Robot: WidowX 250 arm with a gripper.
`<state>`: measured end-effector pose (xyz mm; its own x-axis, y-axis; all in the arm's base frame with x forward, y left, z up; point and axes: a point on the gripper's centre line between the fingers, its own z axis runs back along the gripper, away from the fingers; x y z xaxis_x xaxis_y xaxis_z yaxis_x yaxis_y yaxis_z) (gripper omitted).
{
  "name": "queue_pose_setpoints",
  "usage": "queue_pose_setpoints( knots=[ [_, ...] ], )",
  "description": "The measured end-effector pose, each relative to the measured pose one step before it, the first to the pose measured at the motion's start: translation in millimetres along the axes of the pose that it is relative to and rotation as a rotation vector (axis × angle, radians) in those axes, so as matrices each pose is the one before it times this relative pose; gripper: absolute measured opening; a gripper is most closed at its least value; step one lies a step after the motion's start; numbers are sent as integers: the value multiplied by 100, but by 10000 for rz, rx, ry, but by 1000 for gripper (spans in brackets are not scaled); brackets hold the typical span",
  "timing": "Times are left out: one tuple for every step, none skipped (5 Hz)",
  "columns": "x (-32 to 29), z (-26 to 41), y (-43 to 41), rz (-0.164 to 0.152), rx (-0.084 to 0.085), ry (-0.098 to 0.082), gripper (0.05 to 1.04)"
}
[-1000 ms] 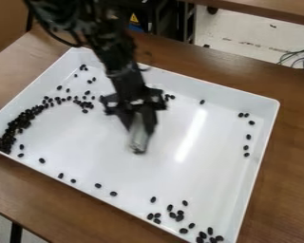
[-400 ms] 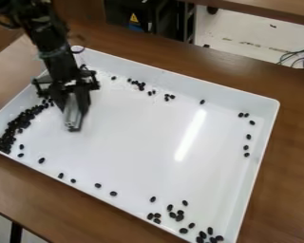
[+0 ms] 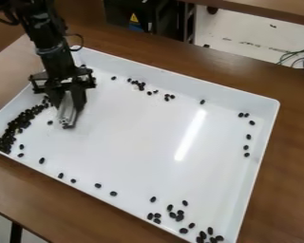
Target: Sweep into pile
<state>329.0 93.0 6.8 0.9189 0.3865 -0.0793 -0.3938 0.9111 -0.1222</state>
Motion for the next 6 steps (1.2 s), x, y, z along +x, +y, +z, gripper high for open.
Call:
queue_pose_setpoints(
  knots=[
    [-194,816,-2027,-430,81,-95,361],
    [-1368,2588,-5719,-1010,-356,-747,361],
    [-2151,219,-4381,-800,-185,-234,361],
    [-2630,-1628,-3649,-504,-19,61,361],
    [-3205,-1822,-4393,-556,-23,221,361],
    [-3167,-1569,-4123,-300,-72,-73,361]
  ],
)
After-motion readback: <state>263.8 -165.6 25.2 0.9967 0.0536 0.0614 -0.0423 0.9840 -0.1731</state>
